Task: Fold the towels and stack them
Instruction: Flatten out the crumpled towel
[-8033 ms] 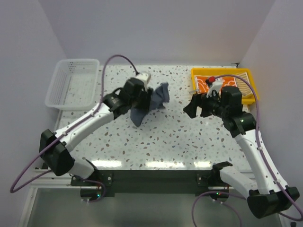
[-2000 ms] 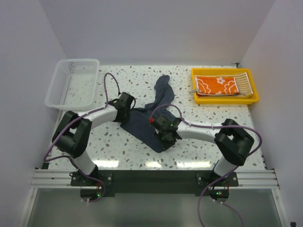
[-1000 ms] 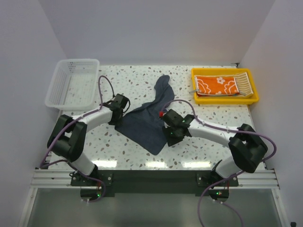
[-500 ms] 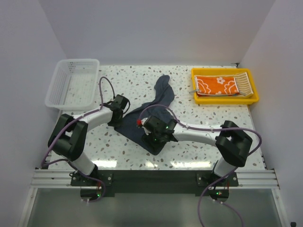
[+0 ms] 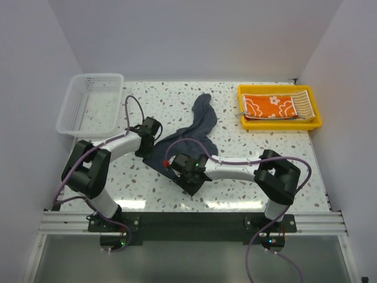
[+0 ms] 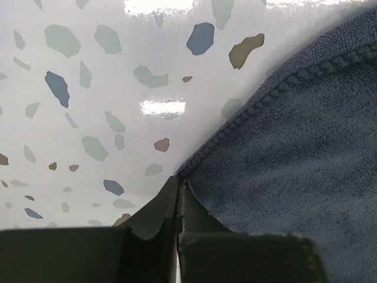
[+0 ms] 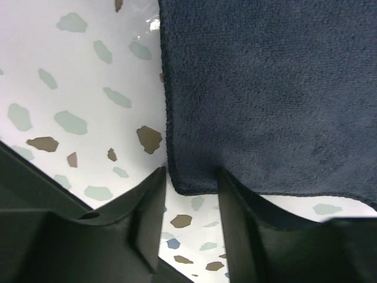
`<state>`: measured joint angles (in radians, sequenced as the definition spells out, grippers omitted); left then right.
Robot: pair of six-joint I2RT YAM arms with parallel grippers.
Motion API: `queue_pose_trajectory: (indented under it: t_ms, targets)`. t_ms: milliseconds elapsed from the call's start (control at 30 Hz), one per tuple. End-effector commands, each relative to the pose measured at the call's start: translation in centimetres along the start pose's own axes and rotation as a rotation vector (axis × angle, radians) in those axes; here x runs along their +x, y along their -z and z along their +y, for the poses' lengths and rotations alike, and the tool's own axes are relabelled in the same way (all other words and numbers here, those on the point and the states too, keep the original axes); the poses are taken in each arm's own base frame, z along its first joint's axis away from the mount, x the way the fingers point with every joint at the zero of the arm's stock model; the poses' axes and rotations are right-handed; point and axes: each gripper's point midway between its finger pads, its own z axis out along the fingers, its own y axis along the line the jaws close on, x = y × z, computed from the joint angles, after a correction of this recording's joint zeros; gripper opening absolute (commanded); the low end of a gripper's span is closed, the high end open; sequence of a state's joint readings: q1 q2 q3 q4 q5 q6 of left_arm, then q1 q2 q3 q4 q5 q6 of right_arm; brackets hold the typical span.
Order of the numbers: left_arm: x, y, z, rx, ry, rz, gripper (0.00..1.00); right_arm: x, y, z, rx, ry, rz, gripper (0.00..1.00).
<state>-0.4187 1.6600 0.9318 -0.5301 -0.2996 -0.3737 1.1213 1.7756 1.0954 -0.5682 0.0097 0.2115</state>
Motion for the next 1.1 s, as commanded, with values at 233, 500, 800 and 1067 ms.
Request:
queue_pose_trajectory:
  t_ms: [233,500,800,1067]
  targets:
    - [1.9,-0.5,0.8,0.015,0.036,0.103,0.00,1.6,0.8,-2.8,0.148,0.023,0.029,0.02]
    - [-3.4,3.9,-0.5,0.179,0.138,-0.041,0.00,-1.5,4.6,-5.2,0.170,-0.037,-0.112,0.00]
    - [-5.6,6.3,-3.5,0.364,0.198,-0.099,0.00,-3.5,7.8,-7.3,0.152,-0.074,-0.200,0.00]
    - [0.0,2.6,-1.6,0.233,0.235,0.014,0.00,-1.6,5.6,-5.5,0.045,-0.066,-0.149,0.00]
